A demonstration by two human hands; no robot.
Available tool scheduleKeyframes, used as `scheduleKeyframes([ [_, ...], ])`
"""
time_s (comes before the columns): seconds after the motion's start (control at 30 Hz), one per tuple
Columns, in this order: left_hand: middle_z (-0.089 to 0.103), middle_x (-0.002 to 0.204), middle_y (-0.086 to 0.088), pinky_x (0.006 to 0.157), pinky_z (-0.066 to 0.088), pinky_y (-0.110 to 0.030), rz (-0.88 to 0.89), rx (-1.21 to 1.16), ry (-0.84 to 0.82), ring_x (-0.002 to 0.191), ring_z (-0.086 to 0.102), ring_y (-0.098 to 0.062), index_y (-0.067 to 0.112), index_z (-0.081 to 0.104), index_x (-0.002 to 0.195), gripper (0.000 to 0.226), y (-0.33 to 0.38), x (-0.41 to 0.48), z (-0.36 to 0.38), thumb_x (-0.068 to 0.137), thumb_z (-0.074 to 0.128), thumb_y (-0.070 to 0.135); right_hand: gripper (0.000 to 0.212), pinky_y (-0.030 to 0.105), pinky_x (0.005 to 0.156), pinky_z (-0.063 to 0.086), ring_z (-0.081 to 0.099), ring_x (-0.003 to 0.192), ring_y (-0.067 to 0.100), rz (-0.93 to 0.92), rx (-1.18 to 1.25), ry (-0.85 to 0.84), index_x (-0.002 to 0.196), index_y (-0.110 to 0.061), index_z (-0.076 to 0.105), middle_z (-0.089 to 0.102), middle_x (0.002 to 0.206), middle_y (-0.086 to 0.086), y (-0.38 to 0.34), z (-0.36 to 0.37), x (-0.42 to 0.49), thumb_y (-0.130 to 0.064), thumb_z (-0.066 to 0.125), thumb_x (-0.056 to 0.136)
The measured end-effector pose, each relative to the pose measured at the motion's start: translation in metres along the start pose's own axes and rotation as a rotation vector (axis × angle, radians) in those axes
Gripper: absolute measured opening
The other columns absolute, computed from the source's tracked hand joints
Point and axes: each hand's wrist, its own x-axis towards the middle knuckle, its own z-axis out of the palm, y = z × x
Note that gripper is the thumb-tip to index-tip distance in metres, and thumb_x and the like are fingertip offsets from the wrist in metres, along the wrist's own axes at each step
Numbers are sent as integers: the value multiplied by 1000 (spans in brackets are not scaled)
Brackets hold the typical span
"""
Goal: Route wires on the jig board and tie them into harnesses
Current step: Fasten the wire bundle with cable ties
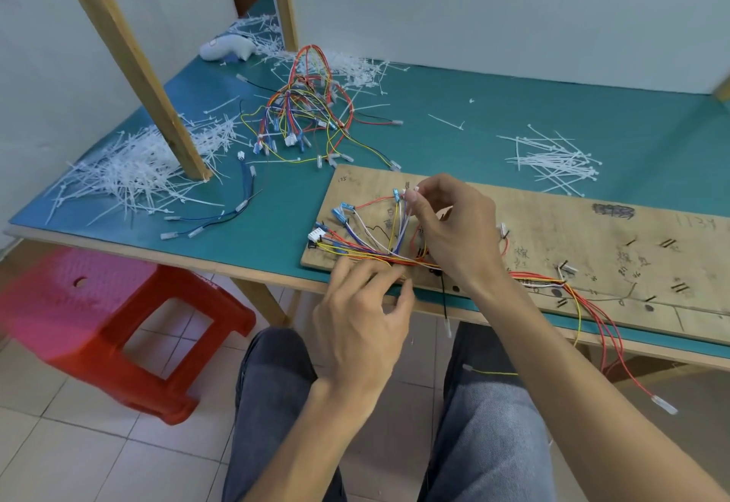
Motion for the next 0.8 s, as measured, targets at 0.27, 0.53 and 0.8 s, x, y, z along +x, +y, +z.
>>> scheduleKeyframes([
  [0.27, 72, 111, 12, 83, 57, -32, -84, -74, 63, 108, 62, -11, 22, 81, 112, 30, -10, 0, 5, 89, 86, 40, 19, 39, 74, 57, 69, 80, 13, 11, -26, -38, 96, -22, 67, 74, 81, -8, 3, 8, -11, -39, 65, 104],
  [0.53, 66, 105, 14, 69, 58, -38, -140, 70, 43, 101, 62, -11, 26, 77, 102, 37, -5, 8, 5, 83, 81, 58, 19, 53, 88, 49, 61, 98, 26, -26, -100, 23, 107, -21, 66, 59, 79, -16, -1, 11, -18, -40, 60, 106],
  [0.8, 67, 104, 12, 69, 58, -38, -140, 76, 19, 99, 62, -12, 25, 75, 102, 39, -6, 9, 4, 83, 80, 59, 6, 47, 87, 48, 65, 101, 25, -49, -57, -50, 103, -25, 59, 61, 77, -26, -1, 9, -20, -29, 64, 105],
])
